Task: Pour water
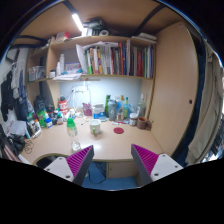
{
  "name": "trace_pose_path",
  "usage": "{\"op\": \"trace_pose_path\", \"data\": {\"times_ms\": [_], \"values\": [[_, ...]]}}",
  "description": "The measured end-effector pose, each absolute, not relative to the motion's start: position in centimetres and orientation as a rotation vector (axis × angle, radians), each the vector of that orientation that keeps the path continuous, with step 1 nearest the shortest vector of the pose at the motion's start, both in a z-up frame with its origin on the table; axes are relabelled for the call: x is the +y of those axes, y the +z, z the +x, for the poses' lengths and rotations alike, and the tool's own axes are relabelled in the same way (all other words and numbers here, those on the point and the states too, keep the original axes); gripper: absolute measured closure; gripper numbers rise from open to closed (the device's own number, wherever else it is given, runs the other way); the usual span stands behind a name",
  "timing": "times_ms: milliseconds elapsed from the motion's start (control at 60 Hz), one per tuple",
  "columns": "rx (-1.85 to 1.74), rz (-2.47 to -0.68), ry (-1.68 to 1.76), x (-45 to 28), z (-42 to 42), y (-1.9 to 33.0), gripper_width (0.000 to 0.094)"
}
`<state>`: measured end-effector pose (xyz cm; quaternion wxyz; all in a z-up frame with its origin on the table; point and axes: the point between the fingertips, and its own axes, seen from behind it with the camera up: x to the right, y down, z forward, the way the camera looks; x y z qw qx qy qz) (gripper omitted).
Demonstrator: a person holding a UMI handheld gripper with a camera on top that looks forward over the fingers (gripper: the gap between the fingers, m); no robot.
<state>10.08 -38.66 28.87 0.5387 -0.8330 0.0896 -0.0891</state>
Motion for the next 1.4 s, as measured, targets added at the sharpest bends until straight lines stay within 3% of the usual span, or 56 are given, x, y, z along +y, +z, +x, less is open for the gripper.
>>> {"op": "trace_pose_path", "data": {"times_ms": [217, 450, 783, 983, 1067, 1150, 1400], "values": [[0.2, -1.917, -0.226, -38.9, 10.0, 28.0, 0.0097], [0.156, -1.875, -0.063, -34.8, 3.9, 22.9, 0.0096], [0.061, -1.857, 0.094, -16.5, -6.9, 10.9, 0.0096], [0.141, -1.821, 0.094, -6.2, -6.7, 7.4, 0.0072], [0.097, -1.802, 0.071, -3.6, -6.6, 7.1, 0.0125], [0.054, -1.815, 0.057, -2.0, -7.4, 6.3, 0.0464], [0.0, -1.897, 0.122, -1.0, -9.9, 6.0, 0.0512]]}}
